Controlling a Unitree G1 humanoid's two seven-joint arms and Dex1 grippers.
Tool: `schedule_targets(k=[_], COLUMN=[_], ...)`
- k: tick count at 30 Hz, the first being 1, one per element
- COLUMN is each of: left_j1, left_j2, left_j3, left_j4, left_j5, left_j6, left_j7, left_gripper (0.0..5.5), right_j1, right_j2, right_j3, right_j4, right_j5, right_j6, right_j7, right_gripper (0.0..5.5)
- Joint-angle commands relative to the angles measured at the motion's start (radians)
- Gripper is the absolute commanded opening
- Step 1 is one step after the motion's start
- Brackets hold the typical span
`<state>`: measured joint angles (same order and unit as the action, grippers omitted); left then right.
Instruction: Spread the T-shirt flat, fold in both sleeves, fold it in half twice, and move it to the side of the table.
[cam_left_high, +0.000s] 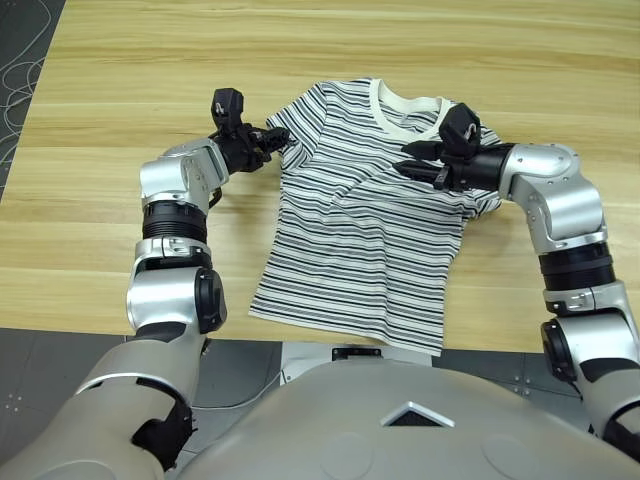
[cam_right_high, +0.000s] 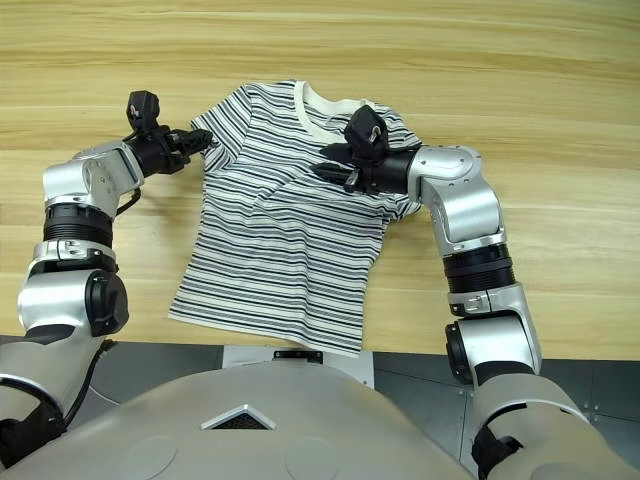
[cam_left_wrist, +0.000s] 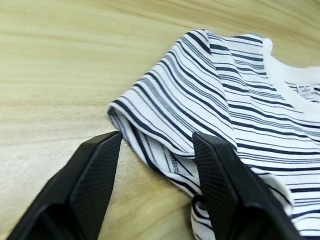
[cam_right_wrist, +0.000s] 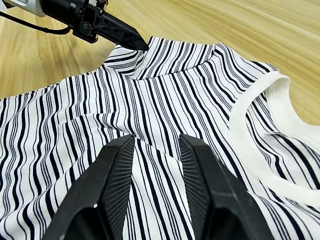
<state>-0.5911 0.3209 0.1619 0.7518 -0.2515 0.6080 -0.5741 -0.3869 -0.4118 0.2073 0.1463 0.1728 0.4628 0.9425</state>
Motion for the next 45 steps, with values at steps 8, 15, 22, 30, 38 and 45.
schedule_targets(k=[8, 15, 22, 30, 38, 45], left_j1=[-0.033, -0.057, -0.083, -0.102, -0.056, 0.061], left_j2=[-0.103, -0.168, -0.162, -0.168, -0.194, -0.219], left_j3=[0.030, 0.015, 0.062, 0.089, 0.046, -0.087], left_j4=[0.198, 0.273, 0.371, 0.397, 0.259, 0.046], left_j5=[-0.015, -0.013, -0.022, -0.031, -0.014, 0.082], left_j6=[-0.069, -0.110, -0.179, -0.225, -0.255, -0.333], left_j7=[0.090, 0.091, 0.168, 0.187, 0.151, 0.157], left_gripper=[2.63, 2.63, 2.07, 0.78, 0.11, 0.11], right_j1=[-0.013, -0.019, -0.014, -0.009, -0.004, -0.002], right_j2=[-0.001, 0.007, 0.010, 0.016, 0.016, 0.022], right_j3=[-0.014, -0.014, -0.015, -0.008, -0.005, 0.001], right_j4=[0.002, 0.004, 0.002, 0.004, 0.007, 0.006], right_j5=[0.016, 0.020, 0.023, 0.029, 0.033, 0.034], right_j6=[-0.011, -0.011, -0.011, -0.015, -0.018, -0.018], right_j7=[-0.013, -0.017, -0.017, -0.021, -0.019, -0.020], right_gripper=[1.62, 1.62, 1.62, 1.62, 1.62, 1.62])
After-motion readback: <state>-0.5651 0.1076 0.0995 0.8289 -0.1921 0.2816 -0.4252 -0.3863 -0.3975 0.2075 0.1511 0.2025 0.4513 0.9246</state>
